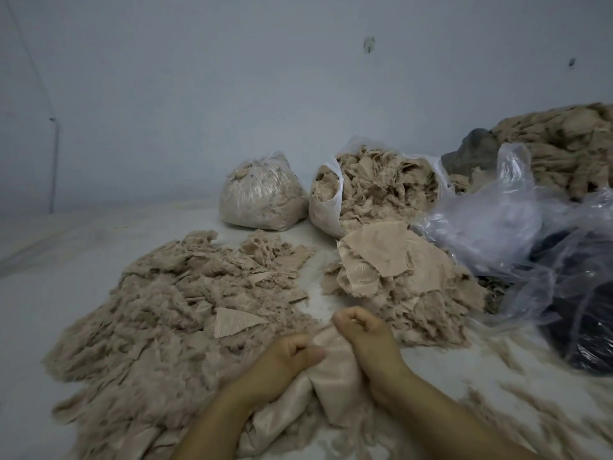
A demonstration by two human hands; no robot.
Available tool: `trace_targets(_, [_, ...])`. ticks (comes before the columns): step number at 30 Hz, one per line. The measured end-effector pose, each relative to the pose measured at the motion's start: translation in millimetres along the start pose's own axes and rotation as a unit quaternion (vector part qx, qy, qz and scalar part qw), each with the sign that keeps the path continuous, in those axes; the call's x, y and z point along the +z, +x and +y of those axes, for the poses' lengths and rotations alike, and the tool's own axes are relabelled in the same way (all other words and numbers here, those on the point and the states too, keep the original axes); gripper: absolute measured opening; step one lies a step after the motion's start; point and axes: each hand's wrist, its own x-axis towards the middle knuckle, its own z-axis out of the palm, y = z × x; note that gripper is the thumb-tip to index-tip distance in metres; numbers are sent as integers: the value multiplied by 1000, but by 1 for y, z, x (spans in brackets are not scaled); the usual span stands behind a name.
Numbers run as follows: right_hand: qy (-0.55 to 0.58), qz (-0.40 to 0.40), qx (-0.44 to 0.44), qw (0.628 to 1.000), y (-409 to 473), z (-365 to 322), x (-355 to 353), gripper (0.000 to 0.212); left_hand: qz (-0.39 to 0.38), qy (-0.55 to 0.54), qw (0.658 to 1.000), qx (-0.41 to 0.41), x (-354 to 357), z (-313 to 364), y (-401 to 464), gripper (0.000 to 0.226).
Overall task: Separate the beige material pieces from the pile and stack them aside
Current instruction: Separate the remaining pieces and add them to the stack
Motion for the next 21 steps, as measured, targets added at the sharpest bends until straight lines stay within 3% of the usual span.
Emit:
trace_targets(2, [-33,51,-9,998,6,1,-8,20,42,-50,998,3,-6,1,2,40])
trace_targets(4, [-68,69,-8,995,7,4,-15,22,70,-106,992,12,-11,1,3,35])
trace_targets(9, [-43,-77,52,995,-11,15,-1,32,64,-213,975,-30,-10,-1,5,25])
trace_targets(13, [-78,-55,30,995,-12,14,9,36,-16,-169,983,-73,-2,1,1,27])
trace_targets(17, [-83,-47,-4,995,-5,12,4,18,-25,-130,989,-63,1,2,-1,26])
trace_targets(21, [-84,21,-49,995,3,14,-3,22,7,-89,993,-74,5,10,-5,62])
